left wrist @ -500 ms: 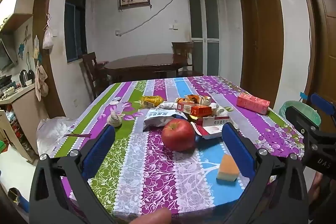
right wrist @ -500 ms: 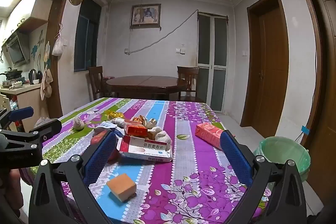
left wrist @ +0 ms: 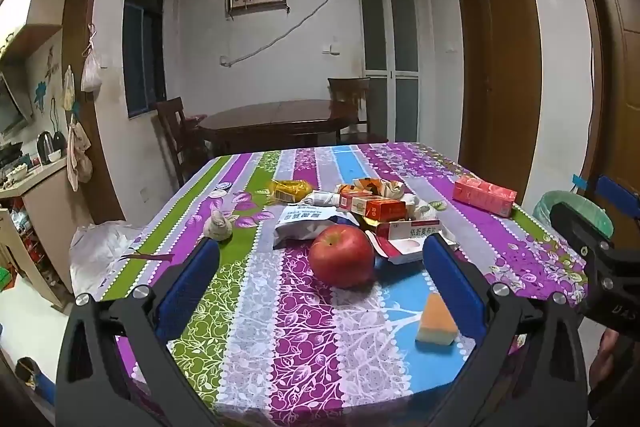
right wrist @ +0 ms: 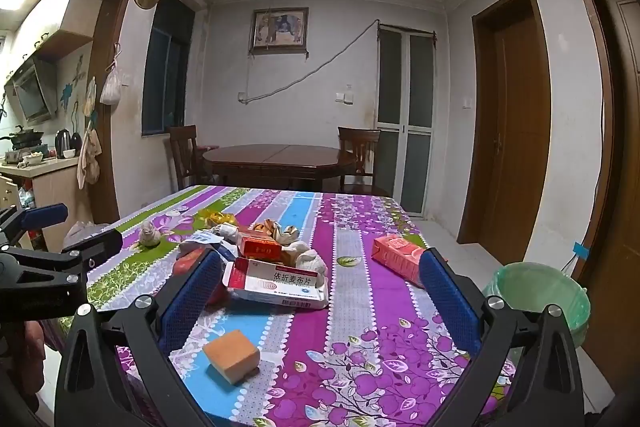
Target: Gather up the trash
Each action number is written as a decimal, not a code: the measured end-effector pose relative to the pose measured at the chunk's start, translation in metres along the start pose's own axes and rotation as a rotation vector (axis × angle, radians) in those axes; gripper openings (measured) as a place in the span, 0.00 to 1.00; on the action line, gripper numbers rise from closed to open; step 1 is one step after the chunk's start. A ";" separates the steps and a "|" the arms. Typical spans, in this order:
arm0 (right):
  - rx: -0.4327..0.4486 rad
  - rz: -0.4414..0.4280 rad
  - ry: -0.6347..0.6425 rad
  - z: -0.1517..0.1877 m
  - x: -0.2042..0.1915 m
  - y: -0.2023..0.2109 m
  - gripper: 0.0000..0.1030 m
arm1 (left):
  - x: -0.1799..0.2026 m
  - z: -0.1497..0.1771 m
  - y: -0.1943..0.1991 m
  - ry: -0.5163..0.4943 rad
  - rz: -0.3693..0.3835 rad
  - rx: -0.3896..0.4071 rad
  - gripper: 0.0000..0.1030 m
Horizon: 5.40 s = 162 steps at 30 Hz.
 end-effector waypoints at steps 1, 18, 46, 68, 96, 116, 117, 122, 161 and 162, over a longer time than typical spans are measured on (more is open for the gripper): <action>0.000 0.000 0.000 0.000 0.000 0.000 0.96 | -0.001 0.000 -0.001 0.008 0.008 -0.001 0.95; -0.003 -0.003 0.004 0.001 -0.001 0.002 0.96 | -0.003 0.001 -0.002 0.002 -0.002 -0.011 0.95; -0.034 -0.029 0.008 0.011 -0.006 -0.005 0.96 | 0.000 0.001 -0.003 -0.006 0.008 -0.010 0.95; -0.051 -0.051 0.021 0.016 -0.011 -0.010 0.96 | -0.001 0.001 -0.004 -0.009 0.012 -0.013 0.95; -0.571 -0.513 0.205 0.145 -0.099 -0.114 0.96 | -0.159 0.036 -0.201 0.040 0.176 -0.418 0.94; -0.526 -0.468 0.169 0.134 -0.093 -0.138 0.45 | -0.172 0.059 -0.266 0.086 0.097 -0.511 0.38; -0.511 -0.455 0.159 0.131 -0.091 -0.139 0.44 | -0.170 0.057 -0.263 0.079 0.091 -0.500 0.38; -0.417 -0.388 0.093 0.105 -0.077 -0.147 0.44 | -0.149 0.037 -0.227 0.050 0.076 -0.392 0.38; -0.161 0.037 -0.043 -0.033 0.119 -0.107 0.44 | 0.135 -0.053 -0.104 -0.060 0.359 -0.053 0.38; -0.168 0.061 -0.049 -0.035 0.137 -0.106 0.44 | 0.146 -0.054 -0.106 -0.069 0.378 -0.056 0.38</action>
Point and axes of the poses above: each gripper's, at about its wrist camera, not at the fingertips, and y roughly against the way its jaws point, x to its right, z to its underside, the point moved 9 cm from there along -y, roughly the way its jaws point, and after that the axes turned 1 degree about x, right-handed, at the moved point
